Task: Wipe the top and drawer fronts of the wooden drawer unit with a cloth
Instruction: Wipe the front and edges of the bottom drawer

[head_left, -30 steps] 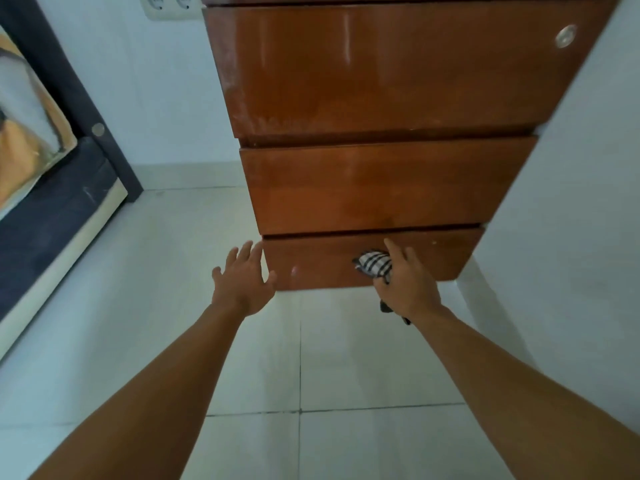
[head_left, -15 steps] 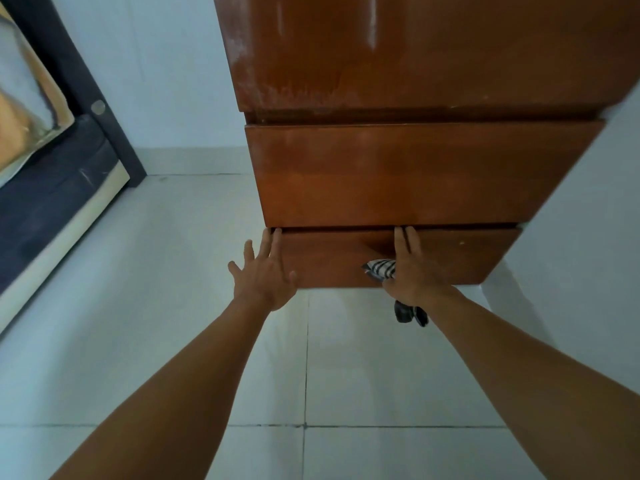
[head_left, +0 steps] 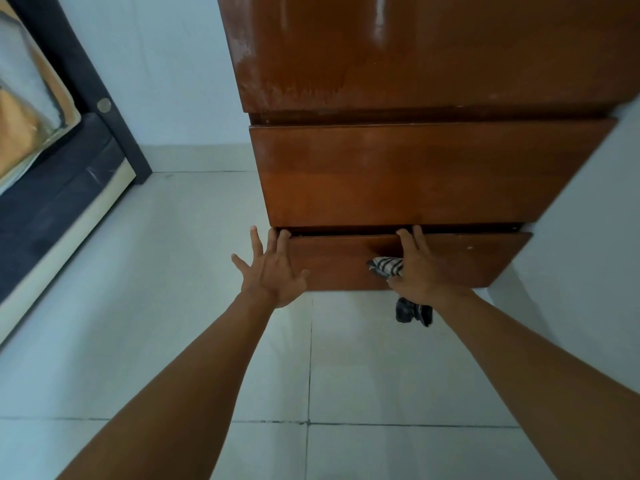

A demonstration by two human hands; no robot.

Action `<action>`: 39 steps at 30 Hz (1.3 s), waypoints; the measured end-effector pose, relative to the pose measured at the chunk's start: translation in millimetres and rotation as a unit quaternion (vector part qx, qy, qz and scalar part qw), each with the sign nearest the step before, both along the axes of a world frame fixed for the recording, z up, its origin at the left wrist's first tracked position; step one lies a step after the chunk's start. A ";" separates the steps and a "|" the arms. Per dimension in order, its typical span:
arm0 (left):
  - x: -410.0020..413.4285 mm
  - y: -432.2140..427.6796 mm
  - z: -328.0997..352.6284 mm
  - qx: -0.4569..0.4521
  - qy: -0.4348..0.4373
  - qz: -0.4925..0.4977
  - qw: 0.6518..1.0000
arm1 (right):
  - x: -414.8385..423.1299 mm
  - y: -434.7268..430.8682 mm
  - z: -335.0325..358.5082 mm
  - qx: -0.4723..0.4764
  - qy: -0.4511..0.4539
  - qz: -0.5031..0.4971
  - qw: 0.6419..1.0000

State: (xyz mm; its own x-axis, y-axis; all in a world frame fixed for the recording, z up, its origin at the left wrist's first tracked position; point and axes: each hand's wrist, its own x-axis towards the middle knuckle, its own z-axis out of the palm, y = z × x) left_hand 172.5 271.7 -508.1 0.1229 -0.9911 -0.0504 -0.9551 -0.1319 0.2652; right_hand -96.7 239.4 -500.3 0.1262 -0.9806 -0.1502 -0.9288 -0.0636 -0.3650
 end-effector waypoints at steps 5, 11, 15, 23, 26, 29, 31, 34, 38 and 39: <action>6.2 5.6 6.4 0.019 0.027 -0.021 0.999 | -11.0 -2.1 18.0 0.023 0.005 0.031 0.999; 24.1 15.9 10.5 0.030 0.027 -0.041 0.998 | 20.1 38.7 37.5 -0.063 -0.060 0.040 0.995; 31.6 24.7 4.5 0.013 0.043 -0.041 0.998 | 78.9 49.2 49.1 -0.263 -0.136 0.098 0.950; 39.5 19.8 5.5 0.046 0.025 -0.052 0.997 | 166.6 20.8 4.5 -0.209 -0.011 0.136 0.968; 39.6 19.0 4.3 0.035 0.022 -0.066 0.997 | 153.4 27.7 -7.8 -0.230 0.031 0.140 0.962; 37.5 21.6 3.7 0.035 0.017 -0.070 0.997 | 129.6 22.9 -15.3 -0.246 0.081 0.132 0.957; 35.7 21.1 6.3 0.048 0.002 -0.058 0.997 | 114.5 20.2 -15.5 -0.249 0.095 0.118 0.957; 31.3 21.1 9.5 0.060 -0.014 -0.046 0.997 | 89.4 20.3 -14.1 -0.257 0.106 0.089 0.957; 22.7 23.4 14.0 0.059 -0.005 -0.040 0.997 | 44.2 18.8 -16.7 -0.263 0.134 0.048 0.954; 20.9 23.6 14.9 0.059 -0.003 -0.038 0.998 | 31.4 17.8 -17.0 -0.264 0.143 0.035 0.953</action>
State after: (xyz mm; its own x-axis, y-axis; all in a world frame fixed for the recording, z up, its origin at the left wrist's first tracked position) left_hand 193.5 295.3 -493.3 0.0490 -0.9846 -0.1676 -0.9651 -0.0900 0.2461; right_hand -65.3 257.2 -517.3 0.2230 -0.9196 0.3235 -0.9721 -0.2344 0.0037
